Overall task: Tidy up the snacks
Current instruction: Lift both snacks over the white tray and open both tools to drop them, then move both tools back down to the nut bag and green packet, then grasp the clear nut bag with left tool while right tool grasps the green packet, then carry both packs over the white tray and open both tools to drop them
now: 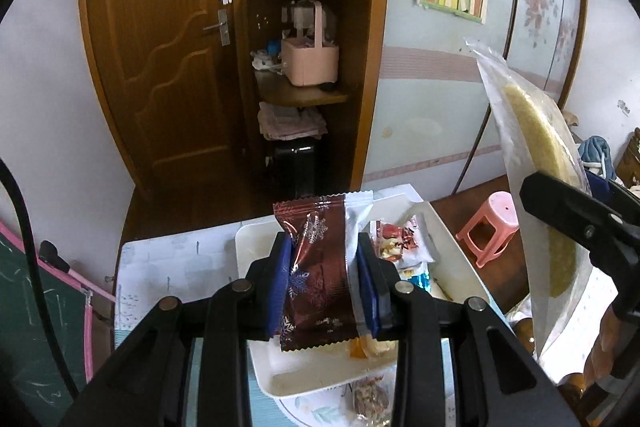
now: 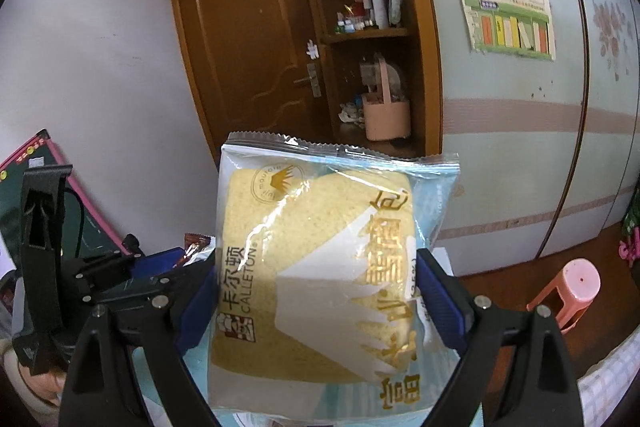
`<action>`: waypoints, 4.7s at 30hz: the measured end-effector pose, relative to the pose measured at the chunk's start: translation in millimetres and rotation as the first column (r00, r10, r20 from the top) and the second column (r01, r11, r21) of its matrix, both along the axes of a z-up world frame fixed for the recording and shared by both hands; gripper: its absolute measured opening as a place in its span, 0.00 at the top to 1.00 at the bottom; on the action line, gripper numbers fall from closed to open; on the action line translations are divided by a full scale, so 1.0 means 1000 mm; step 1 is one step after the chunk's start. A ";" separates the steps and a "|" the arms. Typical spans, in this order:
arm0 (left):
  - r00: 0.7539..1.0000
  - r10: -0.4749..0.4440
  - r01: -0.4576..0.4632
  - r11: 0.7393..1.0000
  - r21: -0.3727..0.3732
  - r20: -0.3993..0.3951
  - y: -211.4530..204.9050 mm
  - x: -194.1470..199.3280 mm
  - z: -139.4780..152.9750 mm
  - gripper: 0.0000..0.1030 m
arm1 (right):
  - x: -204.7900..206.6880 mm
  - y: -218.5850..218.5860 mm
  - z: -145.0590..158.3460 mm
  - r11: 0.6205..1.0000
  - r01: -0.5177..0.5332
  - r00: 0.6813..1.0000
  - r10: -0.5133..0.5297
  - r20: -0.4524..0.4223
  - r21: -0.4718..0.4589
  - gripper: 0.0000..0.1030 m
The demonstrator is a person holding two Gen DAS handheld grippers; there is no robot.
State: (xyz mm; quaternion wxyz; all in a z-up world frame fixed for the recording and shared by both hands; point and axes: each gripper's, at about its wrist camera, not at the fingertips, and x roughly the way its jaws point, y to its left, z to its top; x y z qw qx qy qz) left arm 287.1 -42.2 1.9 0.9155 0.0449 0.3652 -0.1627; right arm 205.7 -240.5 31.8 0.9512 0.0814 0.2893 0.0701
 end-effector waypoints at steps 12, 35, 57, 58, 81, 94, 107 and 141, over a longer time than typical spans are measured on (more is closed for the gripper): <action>0.995 0.066 -0.058 0.993 0.098 -0.080 -0.021 0.052 -0.061 0.04 | 0.064 -0.015 -0.063 0.999 0.017 0.984 -0.010 -0.177 0.042 0.07; 0.985 0.089 -0.072 0.990 0.120 -0.145 -0.012 0.047 -0.095 0.00 | 0.055 -0.009 -0.089 1.000 -0.003 0.976 0.001 -0.216 -0.007 0.00; 0.999 0.038 -0.036 0.997 0.070 -0.019 0.022 -0.087 0.001 0.00 | -0.082 0.001 0.004 1.000 0.007 1.000 -0.007 0.020 -0.007 0.00; 0.999 0.030 -0.029 0.997 0.066 -0.012 0.023 -0.095 0.005 0.00 | -0.089 0.006 0.007 1.000 -0.003 1.000 0.004 0.029 -0.029 0.00; 0.972 -0.146 0.160 0.985 0.059 -0.185 0.015 -0.160 -0.079 0.00 | -0.151 0.048 -0.108 0.936 -0.259 0.958 0.219 -0.184 -0.238 0.08; 0.913 -0.156 0.189 0.981 0.051 -0.378 0.018 -0.103 -0.172 0.00 | -0.107 0.050 -0.234 0.857 -0.471 0.844 0.371 -0.387 -0.207 0.17; 0.862 -0.183 0.221 0.975 0.026 -0.473 0.001 -0.076 -0.213 0.00 | -0.093 0.079 -0.267 0.754 -0.632 0.753 0.542 -0.374 -0.179 0.41; 0.899 -0.131 0.182 0.980 0.084 -0.417 -0.055 -0.102 -0.213 0.58 | -0.121 0.030 -0.258 0.891 -0.453 0.826 0.410 -0.387 -0.023 0.59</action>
